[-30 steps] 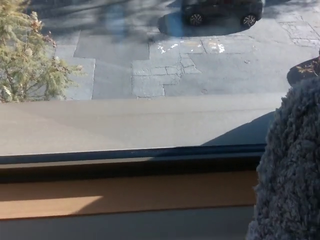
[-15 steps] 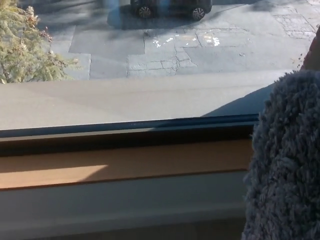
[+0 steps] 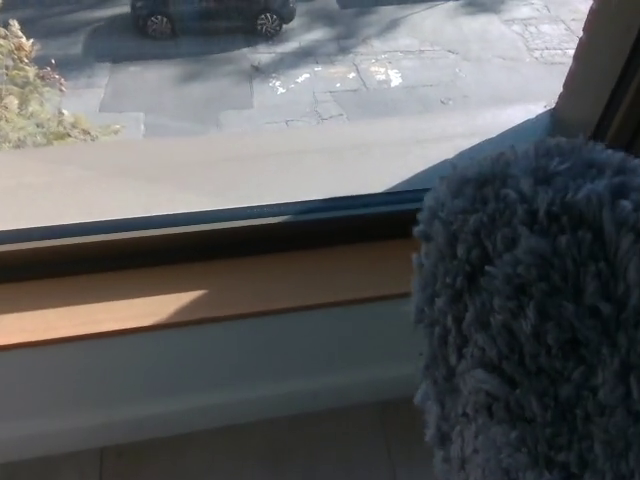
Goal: Pick up a grey duster using the right hand and walk towards the window and then clean the window using the duster
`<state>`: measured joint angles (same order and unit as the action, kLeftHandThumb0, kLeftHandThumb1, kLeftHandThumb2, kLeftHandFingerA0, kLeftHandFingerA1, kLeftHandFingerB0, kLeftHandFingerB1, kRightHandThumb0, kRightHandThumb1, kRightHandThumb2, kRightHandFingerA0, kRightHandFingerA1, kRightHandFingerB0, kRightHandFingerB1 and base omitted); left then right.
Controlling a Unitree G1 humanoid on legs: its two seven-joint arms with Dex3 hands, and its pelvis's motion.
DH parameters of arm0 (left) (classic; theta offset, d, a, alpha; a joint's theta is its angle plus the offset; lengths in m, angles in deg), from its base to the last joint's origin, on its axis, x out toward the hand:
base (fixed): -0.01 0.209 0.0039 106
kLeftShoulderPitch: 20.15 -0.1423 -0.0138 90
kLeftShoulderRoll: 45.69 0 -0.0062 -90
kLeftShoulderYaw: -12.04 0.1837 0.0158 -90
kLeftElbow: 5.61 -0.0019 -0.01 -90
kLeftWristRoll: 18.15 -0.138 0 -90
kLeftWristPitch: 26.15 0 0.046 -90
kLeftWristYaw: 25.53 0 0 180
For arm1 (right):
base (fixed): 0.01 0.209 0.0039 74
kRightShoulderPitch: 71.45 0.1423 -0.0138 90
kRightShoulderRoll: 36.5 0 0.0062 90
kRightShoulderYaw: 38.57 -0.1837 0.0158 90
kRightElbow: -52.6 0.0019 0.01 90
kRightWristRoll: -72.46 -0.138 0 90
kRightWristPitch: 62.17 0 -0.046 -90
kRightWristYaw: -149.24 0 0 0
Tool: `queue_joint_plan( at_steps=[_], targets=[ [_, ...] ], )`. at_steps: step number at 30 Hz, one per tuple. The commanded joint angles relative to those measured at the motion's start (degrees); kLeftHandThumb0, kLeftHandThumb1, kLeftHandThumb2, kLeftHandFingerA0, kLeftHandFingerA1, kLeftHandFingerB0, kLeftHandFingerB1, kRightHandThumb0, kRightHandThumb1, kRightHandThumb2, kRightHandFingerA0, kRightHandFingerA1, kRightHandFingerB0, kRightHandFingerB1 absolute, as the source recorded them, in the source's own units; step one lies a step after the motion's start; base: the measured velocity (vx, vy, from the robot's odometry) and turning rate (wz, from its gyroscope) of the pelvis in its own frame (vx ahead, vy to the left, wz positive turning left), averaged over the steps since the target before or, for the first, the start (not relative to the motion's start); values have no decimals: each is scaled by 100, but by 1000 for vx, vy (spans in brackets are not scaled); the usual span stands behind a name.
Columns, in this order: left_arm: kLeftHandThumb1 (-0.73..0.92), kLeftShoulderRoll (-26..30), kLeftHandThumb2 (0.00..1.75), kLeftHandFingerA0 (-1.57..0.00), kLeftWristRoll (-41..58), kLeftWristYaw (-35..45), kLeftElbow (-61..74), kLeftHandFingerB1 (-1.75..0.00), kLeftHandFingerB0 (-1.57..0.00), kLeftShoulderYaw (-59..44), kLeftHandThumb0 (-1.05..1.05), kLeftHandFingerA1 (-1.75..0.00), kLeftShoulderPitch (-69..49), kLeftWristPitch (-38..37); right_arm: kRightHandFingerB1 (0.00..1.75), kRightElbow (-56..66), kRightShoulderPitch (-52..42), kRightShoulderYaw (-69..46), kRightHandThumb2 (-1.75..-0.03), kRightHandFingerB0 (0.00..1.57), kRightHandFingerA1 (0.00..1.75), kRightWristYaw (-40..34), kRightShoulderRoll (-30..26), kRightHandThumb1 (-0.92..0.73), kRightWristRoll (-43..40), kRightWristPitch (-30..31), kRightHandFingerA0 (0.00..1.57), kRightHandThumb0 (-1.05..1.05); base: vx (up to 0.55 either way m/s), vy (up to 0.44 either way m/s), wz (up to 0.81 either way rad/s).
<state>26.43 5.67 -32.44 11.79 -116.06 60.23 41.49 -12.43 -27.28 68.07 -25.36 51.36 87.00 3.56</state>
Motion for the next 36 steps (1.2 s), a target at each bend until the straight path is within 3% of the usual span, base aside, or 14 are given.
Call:
queue_joint_plan(
  at_steps=[1, 2, 11, 12, 13, 15, 16, 20, 22, 24, 36],
  targets=[
    [66, 122, 84, -91, 122, 24, 17, -94, -82, -106, -13, -120, 7, -173, 162, 446, 601, -59, -140, 91, 175, -434, 147, -63, 1308, -792, 118, -27, -106, 202, -40],
    [65, 119, 87, -93, 125, 50, 10, -94, -83, -114, -12, -119, 8, -171, 175, 510, 721, -56, -141, 77, 175, -411, 210, -62, 1285, -687, 104, -29, -92, 180, -26],
    [63, 53, 87, -96, 112, 51, 66, -93, -84, -157, -15, -122, -20, -231, 175, 642, 1713, 110, -140, 78, 175, -264, 811, -63, 1075, -125, 106, -29, -62, 32, -55],
    [65, 84, 87, -95, 134, 70, 25, -97, -84, -186, -13, -121, -27, -195, 175, 605, 1880, 299, -139, 78, 175, -101, 954, -59, 522, 51, 101, -27, -25, -28, -72],
    [63, 95, 89, -96, 155, 80, 9, -95, -85, -211, -13, -120, -34, -174, 122, 597, 1929, 430, -132, 108, 123, -34, 1059, -74, 236, 174, 110, -16, 5, 63, -90],
    [63, 92, 89, -96, 170, 85, 7, -95, -85, -234, -13, -120, -39, -167, 122, 615, 1904, 510, -132, 108, 123, -32, 1123, -74, 146, 270, 110, -16, 15, 70, -63],
    [65, 84, 86, -95, 172, 81, 1, -97, -83, -236, -14, -122, -29, -166, 175, 618, 1903, 565, -119, 82, 175, -4, 1155, -66, 75, 339, 104, -35, 0, 82, -70],
    [61, 31, 88, -98, 247, 161, 1, -96, -85, -280, -14, -120, -17, -199, 175, 643, 1847, 694, -109, 82, 175, 18, 1192, -70, -33, 452, 105, -36, -64, 99, -78],
    [65, 53, 82, -96, 211, 143, -21, -89, -82, -254, -17, -117, -1, -169, 175, 716, 1758, 731, -82, 80, 175, 81, 1175, -85, -242, 618, 104, -45, -92, 202, -84],
    [64, 38, 85, -95, 240, 155, -19, -91, -83, -271, -15, -119, 19, -150, 175, 764, 1744, 727, -78, 79, 175, 120, 1150, -87, -343, 730, 104, -46, -134, 327, -100],
    [66, 65, 84, -94, 165, 55, -17, -90, -80, -123, -15, -120, 10, -195, 175, 759, 1742, 686, -93, 80, 175, 217, 1098, -78, -477, 840, 105, -41, -35, 215, -77]
  ],
)
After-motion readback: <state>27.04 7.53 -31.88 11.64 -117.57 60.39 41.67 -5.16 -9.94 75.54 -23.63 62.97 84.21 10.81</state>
